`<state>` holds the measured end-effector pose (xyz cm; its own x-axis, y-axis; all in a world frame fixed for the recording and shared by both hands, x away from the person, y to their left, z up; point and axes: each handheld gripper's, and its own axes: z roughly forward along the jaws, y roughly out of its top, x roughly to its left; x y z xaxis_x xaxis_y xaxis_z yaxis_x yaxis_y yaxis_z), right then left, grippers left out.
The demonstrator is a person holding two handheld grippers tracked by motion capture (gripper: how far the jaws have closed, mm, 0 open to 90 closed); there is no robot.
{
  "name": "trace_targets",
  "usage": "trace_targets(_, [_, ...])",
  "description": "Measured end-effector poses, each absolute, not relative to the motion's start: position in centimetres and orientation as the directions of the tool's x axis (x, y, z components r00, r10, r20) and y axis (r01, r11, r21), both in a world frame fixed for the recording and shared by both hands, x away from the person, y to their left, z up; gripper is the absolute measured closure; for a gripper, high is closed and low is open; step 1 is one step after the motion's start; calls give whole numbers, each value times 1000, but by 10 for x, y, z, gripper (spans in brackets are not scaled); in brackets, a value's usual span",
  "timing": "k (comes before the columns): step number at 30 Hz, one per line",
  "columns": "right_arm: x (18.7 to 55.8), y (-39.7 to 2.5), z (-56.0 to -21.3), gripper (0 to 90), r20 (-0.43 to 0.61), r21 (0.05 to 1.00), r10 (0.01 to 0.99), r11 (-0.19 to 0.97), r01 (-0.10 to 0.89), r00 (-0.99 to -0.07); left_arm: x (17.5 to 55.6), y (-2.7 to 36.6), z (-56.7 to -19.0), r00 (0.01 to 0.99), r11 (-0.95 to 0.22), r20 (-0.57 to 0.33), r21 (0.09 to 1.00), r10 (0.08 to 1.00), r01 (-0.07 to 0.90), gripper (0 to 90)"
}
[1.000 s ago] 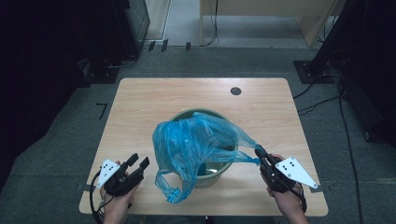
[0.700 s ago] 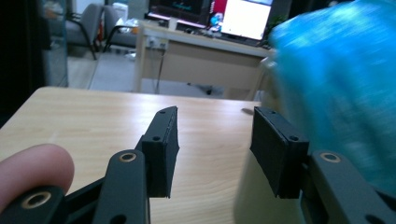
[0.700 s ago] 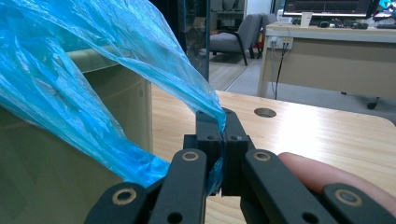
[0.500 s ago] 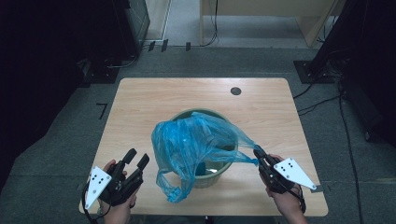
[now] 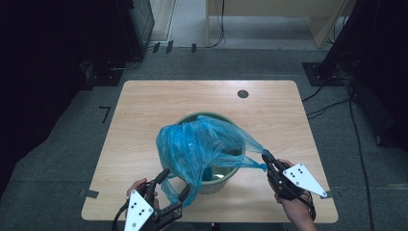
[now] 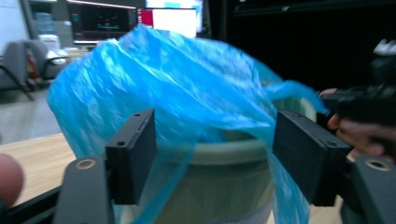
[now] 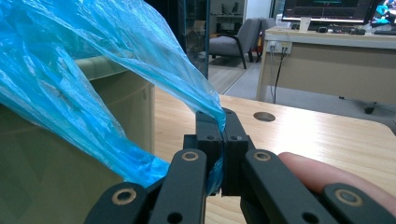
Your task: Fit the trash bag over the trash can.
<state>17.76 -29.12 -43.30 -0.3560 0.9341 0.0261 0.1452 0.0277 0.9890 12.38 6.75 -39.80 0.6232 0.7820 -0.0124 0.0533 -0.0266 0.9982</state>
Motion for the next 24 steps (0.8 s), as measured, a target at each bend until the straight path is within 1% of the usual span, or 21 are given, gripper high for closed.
trace_targets(5, [177,-291,-432,900,25,990,934,27,141,-357,122,54,-410,605,-83,26,994,796,65,257])
trace_targets(6, [177,-291,-432,900,26,989,934,27,143,-357,122,53,-414,599,-97,40,993,800,64,257])
trace_targets(7, [177,-291,-432,900,25,989,933,28,142,-358,123,53,-415,599,-94,34,993,800,69,268])
trace_targets(8, [177,-291,-432,900,24,989,933,29,142,-358,123,55,-416,601,-97,36,993,798,69,295])
trace_targets(9, [177,-291,-432,900,24,989,934,29,143,-357,123,57,-417,605,-92,34,994,795,66,367])
trace_targets(10, [177,-290,-432,900,23,989,934,31,143,-357,124,59,-417,617,-85,26,994,786,66,474])
trace_targets(11, [177,-290,-432,900,22,989,934,32,145,-356,124,59,-417,617,-85,26,994,786,66,558])
trace_targets(12, [177,-290,-432,900,22,989,934,32,145,-356,126,63,-418,650,-73,-1,994,760,87,640])
trace_targets(13, [177,-290,-432,900,21,989,935,33,145,-355,126,63,-418,650,-73,-1,994,760,87,708])
trace_targets(15, [177,-291,-432,900,15,989,935,37,141,-354,127,68,-418,675,-68,-14,993,738,95,798])
trace_targets(17, [176,-291,-432,900,11,990,935,41,138,-353,127,70,-418,676,-68,-14,993,737,95,861])
trace_targets(18, [176,-291,-432,900,11,990,935,41,138,-353,127,71,-417,678,-66,-14,994,735,92,861])
trace_targets(20, [176,-292,-431,900,13,990,936,38,137,-352,128,75,-415,688,-60,-19,994,725,90,900])
trace_targets(24, [174,-294,-428,900,8,991,939,39,130,-344,129,83,-406,700,-34,-36,996,713,86,900])
